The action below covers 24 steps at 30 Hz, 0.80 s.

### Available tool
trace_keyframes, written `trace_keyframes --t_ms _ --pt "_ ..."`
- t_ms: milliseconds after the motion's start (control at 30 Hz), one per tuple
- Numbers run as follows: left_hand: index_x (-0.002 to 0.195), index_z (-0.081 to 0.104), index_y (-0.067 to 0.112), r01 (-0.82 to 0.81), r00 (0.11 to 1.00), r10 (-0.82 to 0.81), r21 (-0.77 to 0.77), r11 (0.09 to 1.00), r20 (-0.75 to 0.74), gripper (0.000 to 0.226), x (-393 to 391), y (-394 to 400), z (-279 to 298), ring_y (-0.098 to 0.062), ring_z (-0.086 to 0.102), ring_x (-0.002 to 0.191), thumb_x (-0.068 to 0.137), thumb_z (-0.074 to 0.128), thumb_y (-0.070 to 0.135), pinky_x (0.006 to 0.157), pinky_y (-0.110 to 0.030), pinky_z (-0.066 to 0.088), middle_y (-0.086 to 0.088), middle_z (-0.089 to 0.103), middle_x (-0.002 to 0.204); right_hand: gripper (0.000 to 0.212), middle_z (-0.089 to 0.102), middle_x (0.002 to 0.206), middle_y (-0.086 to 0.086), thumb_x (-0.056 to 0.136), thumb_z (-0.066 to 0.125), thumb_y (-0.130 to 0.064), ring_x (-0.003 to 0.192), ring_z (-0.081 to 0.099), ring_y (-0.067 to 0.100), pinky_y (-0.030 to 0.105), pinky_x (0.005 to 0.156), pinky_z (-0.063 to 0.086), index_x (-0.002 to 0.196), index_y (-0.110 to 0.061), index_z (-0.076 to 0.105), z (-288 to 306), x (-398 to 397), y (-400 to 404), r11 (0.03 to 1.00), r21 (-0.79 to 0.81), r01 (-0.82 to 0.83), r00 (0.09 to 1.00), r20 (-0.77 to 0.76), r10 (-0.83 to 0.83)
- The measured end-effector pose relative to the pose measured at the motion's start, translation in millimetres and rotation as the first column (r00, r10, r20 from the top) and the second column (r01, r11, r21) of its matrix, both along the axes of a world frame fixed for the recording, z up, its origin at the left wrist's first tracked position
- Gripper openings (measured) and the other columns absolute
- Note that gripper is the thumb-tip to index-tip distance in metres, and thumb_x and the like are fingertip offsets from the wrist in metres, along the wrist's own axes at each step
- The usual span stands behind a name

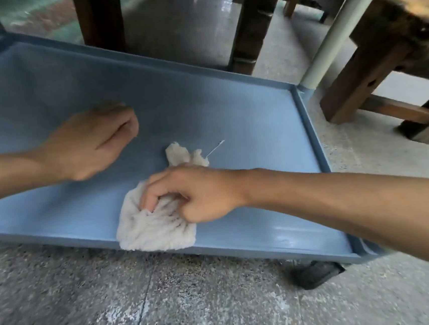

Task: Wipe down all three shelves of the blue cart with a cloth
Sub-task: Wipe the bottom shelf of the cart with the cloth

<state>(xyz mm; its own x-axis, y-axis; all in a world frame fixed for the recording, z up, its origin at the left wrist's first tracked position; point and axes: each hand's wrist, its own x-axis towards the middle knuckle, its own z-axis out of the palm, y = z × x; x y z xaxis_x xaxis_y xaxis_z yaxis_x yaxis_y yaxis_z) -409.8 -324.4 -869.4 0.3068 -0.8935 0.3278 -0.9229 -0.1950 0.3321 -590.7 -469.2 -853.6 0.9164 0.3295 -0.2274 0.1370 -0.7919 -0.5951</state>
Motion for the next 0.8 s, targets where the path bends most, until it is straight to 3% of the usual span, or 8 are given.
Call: trace_keyframes --t_ms 167,267,333,400,500,567,633,800 --pt "0.088 0.046 0.031 0.147 0.987 -0.149 0.028 0.989 0.062 0.03 -30.2 -38.0 3.0 -0.014 0.049 0.081 0.098 0.024 0.048 0.076 -0.043 0.046 0.013 0.044 0.09 0.023 0.077 0.086 0.005 0.076 0.055 -0.011 0.089 0.067 0.024 0.037 0.085 0.055 0.076 -0.014 0.078 17.4 -62.9 -28.9 0.958 -0.261 0.116 0.988 -0.068 -0.138" --pt "0.088 0.043 0.033 0.266 0.952 -0.272 0.059 0.962 0.138 0.026 -53.5 -57.0 4.3 -0.007 0.044 0.078 0.099 0.024 0.048 0.071 -0.034 0.039 0.015 0.04 0.094 0.035 0.07 0.071 0.012 0.071 0.04 -0.033 0.068 0.057 0.028 0.029 0.071 0.052 0.061 -0.01 0.064 23.7 -108.5 -52.5 0.811 -0.578 0.095 0.982 -0.079 -0.172" --pt "0.087 0.04 0.035 0.341 0.918 -0.354 0.1 0.935 0.18 0.023 -65.9 -65.0 4.1 -0.008 0.041 0.073 0.099 0.025 0.047 0.067 -0.031 0.038 0.015 0.038 0.095 0.037 0.059 0.061 0.009 0.083 0.046 -0.036 0.058 0.047 0.028 0.028 0.063 0.047 0.053 -0.014 0.045 28.7 -137.1 -68.8 0.694 -0.709 0.124 0.97 -0.061 -0.235" --pt "0.088 0.039 0.035 0.384 0.89 -0.407 0.144 0.912 0.207 0.022 -75.1 -70.4 2.4 -0.011 0.043 0.076 0.1 0.024 0.047 0.068 -0.033 0.044 0.013 0.037 0.096 0.036 0.045 0.055 0.0 0.087 0.051 -0.031 0.05 0.042 0.022 0.025 0.054 0.038 0.056 -0.017 0.042 35.9 -156.4 -75.3 0.603 -0.786 0.14 0.96 -0.042 -0.277" --pt "0.09 0.042 0.031 0.402 0.864 -0.439 0.188 0.896 0.245 0.028 -81.2 -76.0 -3.5 -0.014 0.049 0.086 0.1 0.021 0.048 0.073 -0.034 0.047 0.011 0.038 0.099 0.024 0.047 0.062 0.001 0.088 0.049 -0.029 0.071 0.042 0.02 0.035 0.073 0.035 0.067 -0.019 0.047 32.5 -161.0 -67.1 0.466 -0.875 0.133 0.972 0.023 -0.234" --pt "0.09 0.043 0.029 0.409 0.851 -0.452 0.203 0.89 0.266 0.029 -82.2 -78.7 -6.3 -0.014 0.05 0.088 0.099 0.022 0.046 0.072 -0.032 0.045 0.009 0.04 0.099 0.025 0.057 0.076 0.002 0.094 0.045 -0.028 0.086 0.043 0.024 0.038 0.074 0.026 0.07 -0.021 0.043 28.4 -152.5 -59.7 0.365 -0.922 0.13 0.961 0.027 -0.276" --pt "0.09 0.043 0.03 0.407 0.845 -0.457 0.222 0.886 0.277 0.025 -81.1 -76.9 -9.0 -0.011 0.048 0.087 0.099 0.025 0.045 0.07 -0.03 0.043 0.01 0.041 0.1 0.017 0.066 0.103 0.004 0.098 0.043 -0.027 0.102 0.05 0.026 0.037 0.075 0.026 0.087 -0.024 0.056 26.3 -139.0 -58.7 0.297 -0.949 0.105 0.929 -0.013 -0.37" --pt "0.089 0.043 0.031 0.32 0.895 -0.384 0.276 0.906 0.226 0.018 -69.9 -59.0 -18.5 -0.006 0.042 0.08 0.097 0.032 0.042 0.068 -0.029 0.042 0.013 0.036 0.101 0.029 0.062 0.132 0.003 0.1 0.052 -0.024 0.123 0.047 0.027 0.032 0.078 0.03 0.127 -0.02 0.064 17.4 -98.8 -74.6 0.206 -0.979 -0.002 0.882 -0.099 -0.461"
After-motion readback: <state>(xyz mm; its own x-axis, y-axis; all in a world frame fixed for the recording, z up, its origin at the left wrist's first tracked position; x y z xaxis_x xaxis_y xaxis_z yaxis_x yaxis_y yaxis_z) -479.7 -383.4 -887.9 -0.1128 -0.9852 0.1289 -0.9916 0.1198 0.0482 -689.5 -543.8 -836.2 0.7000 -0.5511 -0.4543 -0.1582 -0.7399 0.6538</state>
